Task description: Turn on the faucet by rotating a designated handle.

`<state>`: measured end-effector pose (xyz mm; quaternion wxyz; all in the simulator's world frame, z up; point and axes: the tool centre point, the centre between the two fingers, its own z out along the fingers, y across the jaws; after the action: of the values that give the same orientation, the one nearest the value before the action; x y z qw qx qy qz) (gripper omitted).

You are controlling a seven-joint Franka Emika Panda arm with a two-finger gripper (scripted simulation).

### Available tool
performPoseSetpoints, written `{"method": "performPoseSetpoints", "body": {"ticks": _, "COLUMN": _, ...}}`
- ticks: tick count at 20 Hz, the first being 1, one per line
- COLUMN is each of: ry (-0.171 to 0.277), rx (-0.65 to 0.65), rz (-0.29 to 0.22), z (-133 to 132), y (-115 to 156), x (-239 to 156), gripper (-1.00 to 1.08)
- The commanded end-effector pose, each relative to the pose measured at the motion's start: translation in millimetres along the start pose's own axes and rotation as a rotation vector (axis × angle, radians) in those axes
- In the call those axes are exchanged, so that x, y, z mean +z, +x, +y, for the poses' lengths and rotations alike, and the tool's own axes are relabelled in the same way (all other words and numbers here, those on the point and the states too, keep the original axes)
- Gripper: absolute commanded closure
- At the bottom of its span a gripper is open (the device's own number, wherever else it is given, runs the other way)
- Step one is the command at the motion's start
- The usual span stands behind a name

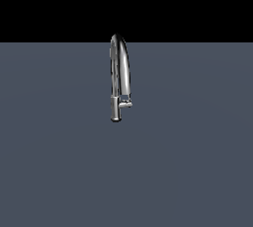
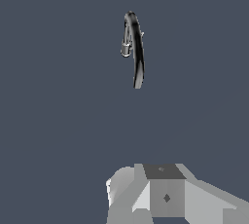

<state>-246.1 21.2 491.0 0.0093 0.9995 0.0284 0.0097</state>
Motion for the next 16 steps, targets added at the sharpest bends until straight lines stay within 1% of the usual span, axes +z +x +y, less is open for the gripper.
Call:
{"method": "performPoseSetpoints", "body": {"ticks": 1, "ry": 0.000, "rx": 0.000, "rz": 0.000, "z": 0, "y": 0, "x": 0, "gripper": 1.08}}
{"method": "performPoseSetpoints", "body": {"ticks": 5, "ry": 0.004, "rx": 0.004, "rz": -0.005, "z": 0, "y": 2, "x": 0, "gripper": 1.08}}
{"method": "performPoseSetpoints", "body": {"ticks": 9, "ry": 0.018, "rx": 0.018, "rz": -0.021, "z": 0, "y": 9, "x": 2, "gripper": 1.08}}
{"method": "performPoseSetpoints", "body": {"ticks": 16, "ry": 0.063, "rx": 0.064, "rz": -0.076, "z": 0, "y": 31, "x": 7, "gripper": 1.08}}
